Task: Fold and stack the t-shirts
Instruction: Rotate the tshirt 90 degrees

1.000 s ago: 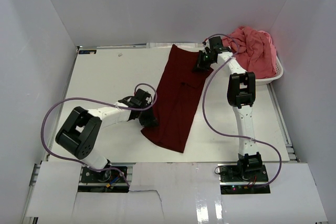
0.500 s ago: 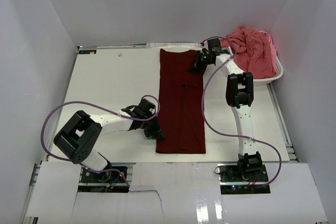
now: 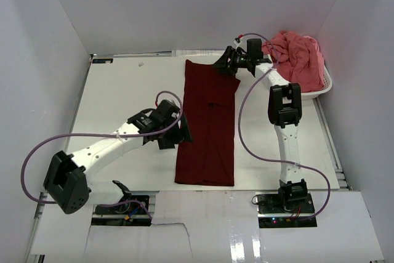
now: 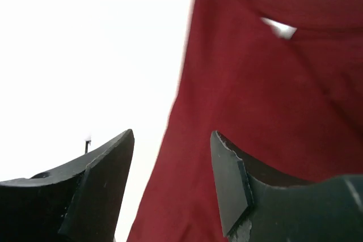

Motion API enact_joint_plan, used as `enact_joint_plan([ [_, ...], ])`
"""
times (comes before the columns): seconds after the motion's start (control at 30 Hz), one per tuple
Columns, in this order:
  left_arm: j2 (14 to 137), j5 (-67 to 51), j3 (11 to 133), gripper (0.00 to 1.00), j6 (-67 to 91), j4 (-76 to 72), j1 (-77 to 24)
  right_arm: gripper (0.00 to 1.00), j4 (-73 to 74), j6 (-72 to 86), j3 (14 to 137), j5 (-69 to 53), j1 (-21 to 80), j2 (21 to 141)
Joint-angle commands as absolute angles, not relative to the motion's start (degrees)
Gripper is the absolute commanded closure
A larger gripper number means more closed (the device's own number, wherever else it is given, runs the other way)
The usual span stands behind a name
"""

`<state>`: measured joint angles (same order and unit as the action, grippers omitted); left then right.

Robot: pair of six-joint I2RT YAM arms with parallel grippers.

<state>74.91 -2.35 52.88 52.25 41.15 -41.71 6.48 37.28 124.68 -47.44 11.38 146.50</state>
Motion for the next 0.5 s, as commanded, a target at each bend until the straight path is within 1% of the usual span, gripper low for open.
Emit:
enact_joint_plan([
  [0.0,70.93,8.51,60.81,0.11,48.0,47.28,-41.49,0.37,-2.72,35.27,116.78,-52.21,10.9,130.4],
  [0.07,70.66,8.53,62.13,0.11,47.11,48.43,-41.49,0.37,-1.42,31.92,108.94,-50.72,10.99,123.96],
  [0.1,70.75,8.09,61.79,0.11,47.2,48.69,-41.48,0.37,2.16,27.9,104.72,-47.67,11.16,117.05],
  [0.13,70.75,6.87,60.83,0.11,47.72,48.43,-41.4,0.37,4.29,25.69,96.06,-45.46,11.95,113.68],
  [0.17,70.58,6.07,57.78,0.12,47.9,47.82,-41.4,0.37,6.57,23.75,91.71,-43.09,12.48,109.9],
  [0.2,70.66,5.28,56.0,0.13,48.34,47.29,-41.4,0.37,10.42,22.16,87.41,-37.67,12.92,103.08],
  [0.23,70.32,3.62,54.33,0.13,49.04,45.81,-41.4,0.37,11.94,20.15,79.01,-35.36,13.79,99.88],
  [0.27,69.88,2.65,50.92,0.13,49.22,44.66,-41.4,0.37,12.65,19.78,74.58,-33.77,14.06,96.36],
  [0.3,69.26,1.85,49.32,0.13,49.22,43.52,-41.4,0.38,13.09,19.78,70.27,-31.14,14.24,89.89],
  [0.33,68.56,1.5,47.83,0.13,49.22,41.85,-41.4,0.39,13.79,20.3,62.39,-30.24,14.59,86.87],
  [0.37,66.9,1.67,45.38,0.13,49.31,41.14,-41.4,0.39,14.23,20.56,58.83,-29.28,14.85,81.01],
  [0.43,65.22,2.46,43.78,0.12,49.31,40.69,-41.31,0.4,17.47,21.09,53.2,-27.61,16.08,75.7],
  [0.47,63.82,3.07,43.07,0.13,49.22,40.69,-41.31,0.41,18.62,21.88,48.39,-26.81,16.69,73.24],
])
